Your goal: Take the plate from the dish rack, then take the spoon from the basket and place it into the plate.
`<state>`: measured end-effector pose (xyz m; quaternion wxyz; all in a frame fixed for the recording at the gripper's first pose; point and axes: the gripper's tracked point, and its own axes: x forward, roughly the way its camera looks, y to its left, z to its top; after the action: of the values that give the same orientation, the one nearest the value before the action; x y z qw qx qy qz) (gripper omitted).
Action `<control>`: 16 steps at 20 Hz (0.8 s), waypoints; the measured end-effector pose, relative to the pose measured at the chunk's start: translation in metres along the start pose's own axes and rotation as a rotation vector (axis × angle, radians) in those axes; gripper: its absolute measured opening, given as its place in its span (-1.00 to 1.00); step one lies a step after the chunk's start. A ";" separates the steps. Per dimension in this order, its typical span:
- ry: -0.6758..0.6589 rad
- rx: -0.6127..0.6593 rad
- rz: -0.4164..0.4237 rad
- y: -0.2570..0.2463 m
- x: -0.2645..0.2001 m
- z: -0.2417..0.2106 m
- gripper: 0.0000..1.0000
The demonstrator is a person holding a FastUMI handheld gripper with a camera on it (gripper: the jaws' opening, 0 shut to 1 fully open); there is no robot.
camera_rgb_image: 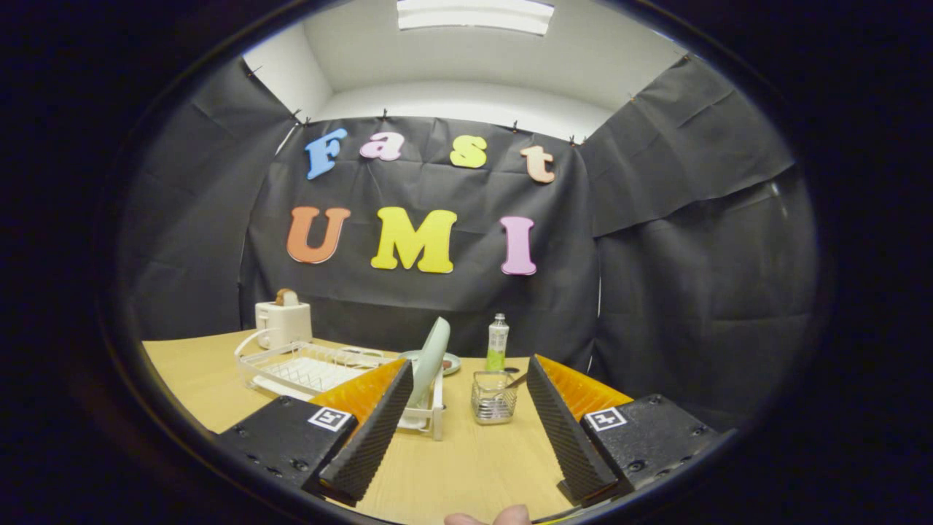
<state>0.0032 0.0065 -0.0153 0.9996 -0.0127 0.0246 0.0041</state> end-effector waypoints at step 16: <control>0.074 0.083 0.128 0.001 0.062 0.033 1.00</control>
<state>0.0664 0.0093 0.0147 0.9954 0.0304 0.0626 0.0665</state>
